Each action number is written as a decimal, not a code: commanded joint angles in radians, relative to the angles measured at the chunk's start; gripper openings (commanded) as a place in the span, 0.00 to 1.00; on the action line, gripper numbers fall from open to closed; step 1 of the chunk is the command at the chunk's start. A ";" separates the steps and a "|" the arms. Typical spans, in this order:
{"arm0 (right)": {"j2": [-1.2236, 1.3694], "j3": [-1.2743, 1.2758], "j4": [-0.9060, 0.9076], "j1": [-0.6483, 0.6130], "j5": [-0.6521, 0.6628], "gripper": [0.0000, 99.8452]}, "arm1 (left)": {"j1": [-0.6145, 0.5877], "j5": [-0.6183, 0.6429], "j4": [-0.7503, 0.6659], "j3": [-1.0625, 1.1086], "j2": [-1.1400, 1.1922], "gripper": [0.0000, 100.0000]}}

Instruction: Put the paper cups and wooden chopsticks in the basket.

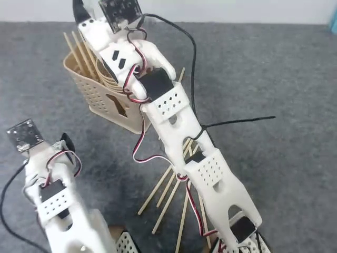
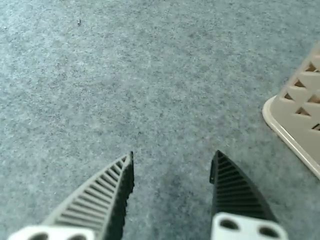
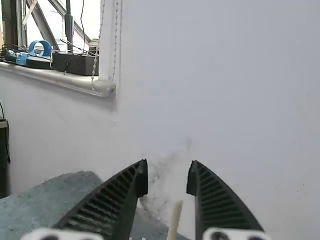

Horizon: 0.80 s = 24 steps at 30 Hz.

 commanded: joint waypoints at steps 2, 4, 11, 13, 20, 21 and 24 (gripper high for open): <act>-0.203 -0.051 0.203 0.012 -0.130 0.12 | 0.006 -0.011 0.003 -0.004 -0.021 0.23; -0.285 -0.051 0.346 0.012 -0.187 0.12 | 0.006 -0.011 0.003 -0.004 -0.021 0.23; -0.564 -0.051 0.955 0.015 -0.287 0.12 | 0.005 -0.012 0.003 -0.002 -0.021 0.23; -0.618 -0.049 1.079 0.015 -0.302 0.12 | 0.005 -0.012 0.003 -0.002 -0.021 0.23; -0.796 0.290 1.073 0.228 -0.301 0.12 | 0.005 -0.012 0.003 -0.002 -0.021 0.23; -0.845 0.399 1.073 0.237 -0.301 0.12 | 0.003 -0.012 0.003 -0.002 -0.021 0.23; -1.027 0.804 1.064 0.245 -0.301 0.12 | -0.002 -0.012 0.003 -0.002 -0.021 0.23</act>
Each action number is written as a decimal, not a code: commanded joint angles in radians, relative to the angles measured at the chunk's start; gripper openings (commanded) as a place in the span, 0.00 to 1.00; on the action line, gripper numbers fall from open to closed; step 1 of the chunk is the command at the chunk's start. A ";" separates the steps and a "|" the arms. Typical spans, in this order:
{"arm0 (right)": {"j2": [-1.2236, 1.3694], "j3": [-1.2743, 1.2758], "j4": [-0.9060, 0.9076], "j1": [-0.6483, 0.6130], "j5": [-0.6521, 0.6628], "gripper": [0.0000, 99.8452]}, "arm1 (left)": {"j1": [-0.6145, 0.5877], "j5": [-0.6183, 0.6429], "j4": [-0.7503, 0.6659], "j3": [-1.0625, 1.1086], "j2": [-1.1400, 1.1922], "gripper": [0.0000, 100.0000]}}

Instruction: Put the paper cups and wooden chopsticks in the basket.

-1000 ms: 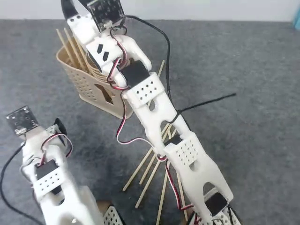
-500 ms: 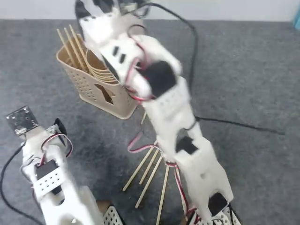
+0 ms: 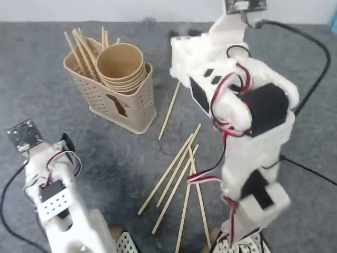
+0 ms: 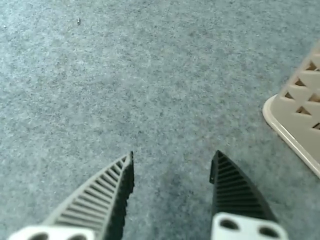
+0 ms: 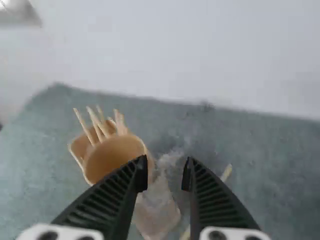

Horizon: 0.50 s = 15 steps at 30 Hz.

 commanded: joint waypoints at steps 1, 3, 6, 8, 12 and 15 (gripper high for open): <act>-0.252 0.505 0.036 0.016 -0.006 0.12 | -0.002 -0.014 0.003 -0.005 -0.021 0.23; -0.354 0.729 0.004 0.016 -0.009 0.12 | 0.002 -0.014 0.003 -0.005 -0.021 0.23; -0.483 1.037 -0.081 0.031 -0.008 0.12 | 0.003 -0.014 0.003 -0.005 -0.021 0.23; -0.544 1.229 -0.142 0.048 -0.008 0.12 | 0.003 -0.014 0.003 -0.005 -0.021 0.23; -0.627 1.587 -0.326 0.048 -0.008 0.12 | 0.003 -0.014 0.003 -0.005 -0.021 0.23; -0.641 1.798 -0.495 0.047 -0.008 0.12 | 0.003 -0.014 0.003 -0.005 -0.021 0.23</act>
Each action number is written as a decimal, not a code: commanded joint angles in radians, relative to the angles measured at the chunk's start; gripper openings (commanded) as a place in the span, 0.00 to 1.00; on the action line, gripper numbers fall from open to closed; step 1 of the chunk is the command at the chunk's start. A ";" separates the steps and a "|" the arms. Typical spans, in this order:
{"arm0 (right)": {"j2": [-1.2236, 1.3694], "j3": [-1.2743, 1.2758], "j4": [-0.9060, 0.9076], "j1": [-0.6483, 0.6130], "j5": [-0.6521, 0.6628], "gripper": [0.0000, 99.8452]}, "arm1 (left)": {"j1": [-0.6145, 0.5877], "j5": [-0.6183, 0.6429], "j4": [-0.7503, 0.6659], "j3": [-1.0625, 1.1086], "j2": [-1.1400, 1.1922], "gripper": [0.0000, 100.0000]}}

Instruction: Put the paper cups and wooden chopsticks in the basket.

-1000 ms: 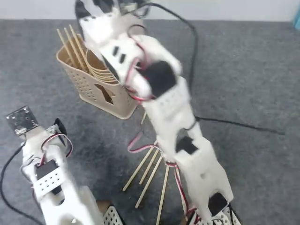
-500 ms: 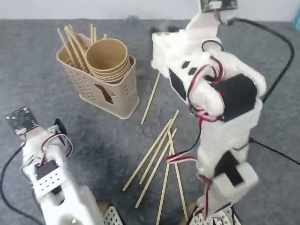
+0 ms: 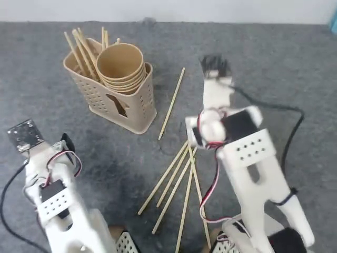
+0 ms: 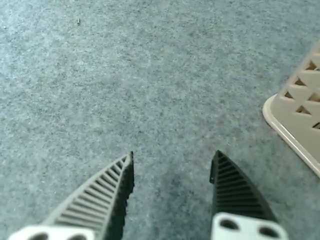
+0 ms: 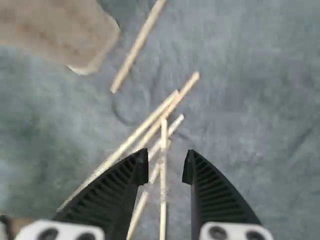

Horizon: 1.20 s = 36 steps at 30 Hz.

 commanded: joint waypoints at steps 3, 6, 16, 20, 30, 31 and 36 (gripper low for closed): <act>-0.038 0.331 -0.298 0.010 -0.006 0.12 | 0.003 -0.011 0.003 -0.005 -0.021 0.23; 0.015 0.404 -0.415 0.010 -0.006 0.12 | 0.003 -0.011 0.003 -0.005 -0.021 0.23; 0.389 0.416 -0.704 0.008 -0.012 0.12 | 0.003 -0.011 0.003 -0.005 -0.021 0.23; 0.455 0.371 -0.702 -0.002 -0.012 0.12 | 0.003 -0.011 0.003 -0.005 -0.021 0.23; 0.447 0.351 -0.665 -0.008 -0.012 0.12 | 0.003 -0.011 0.003 -0.005 -0.021 0.23; 0.446 0.348 -0.659 -0.012 -0.012 0.12 | 0.003 -0.011 0.003 -0.005 -0.021 0.23; 0.381 0.307 -0.532 -0.102 -0.015 0.12 | 0.003 -0.011 0.003 -0.005 -0.021 0.23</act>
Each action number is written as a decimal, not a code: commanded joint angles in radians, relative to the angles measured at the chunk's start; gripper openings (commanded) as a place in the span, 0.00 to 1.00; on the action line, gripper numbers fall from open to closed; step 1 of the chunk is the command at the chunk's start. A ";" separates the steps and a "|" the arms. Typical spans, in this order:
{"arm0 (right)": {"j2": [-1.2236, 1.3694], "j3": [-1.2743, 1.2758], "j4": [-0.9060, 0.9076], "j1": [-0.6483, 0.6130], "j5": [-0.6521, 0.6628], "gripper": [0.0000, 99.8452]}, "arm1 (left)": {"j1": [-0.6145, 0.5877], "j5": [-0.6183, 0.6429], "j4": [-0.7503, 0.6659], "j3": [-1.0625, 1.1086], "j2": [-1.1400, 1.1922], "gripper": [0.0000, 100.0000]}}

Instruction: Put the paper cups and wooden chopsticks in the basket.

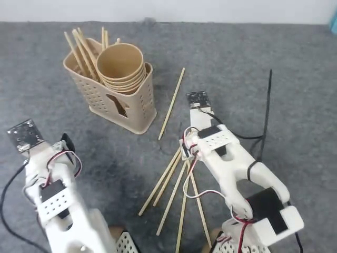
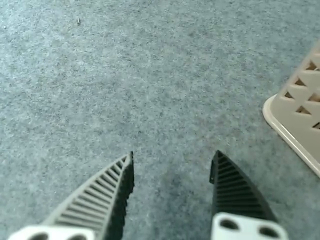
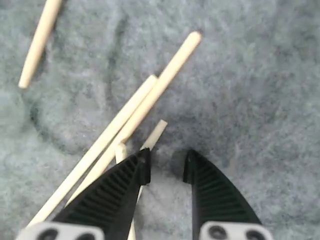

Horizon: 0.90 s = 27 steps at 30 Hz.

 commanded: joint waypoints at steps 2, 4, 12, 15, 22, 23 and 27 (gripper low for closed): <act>-0.101 -0.043 0.102 -0.108 -0.015 0.12 | 0.003 -0.011 0.003 -0.005 -0.021 0.23; -0.142 -0.043 0.110 -0.130 -0.034 0.12 | 0.003 -0.011 0.003 -0.005 -0.021 0.23; -0.122 -0.031 0.094 -0.136 -0.120 0.12 | -0.002 -0.011 0.003 -0.005 -0.021 0.23; -0.048 -0.032 0.090 -0.131 -0.120 0.12 | -0.002 -0.011 0.003 -0.005 -0.021 0.23; 0.041 -0.034 0.099 -0.131 -0.117 0.12 | -0.002 -0.011 0.003 -0.005 -0.021 0.23; 0.044 -0.034 0.099 -0.130 -0.117 0.12 | -0.003 -0.011 0.003 -0.005 -0.021 0.23; 0.050 -0.031 0.097 -0.133 -0.118 0.10 | -0.003 -0.011 0.003 -0.005 -0.021 0.23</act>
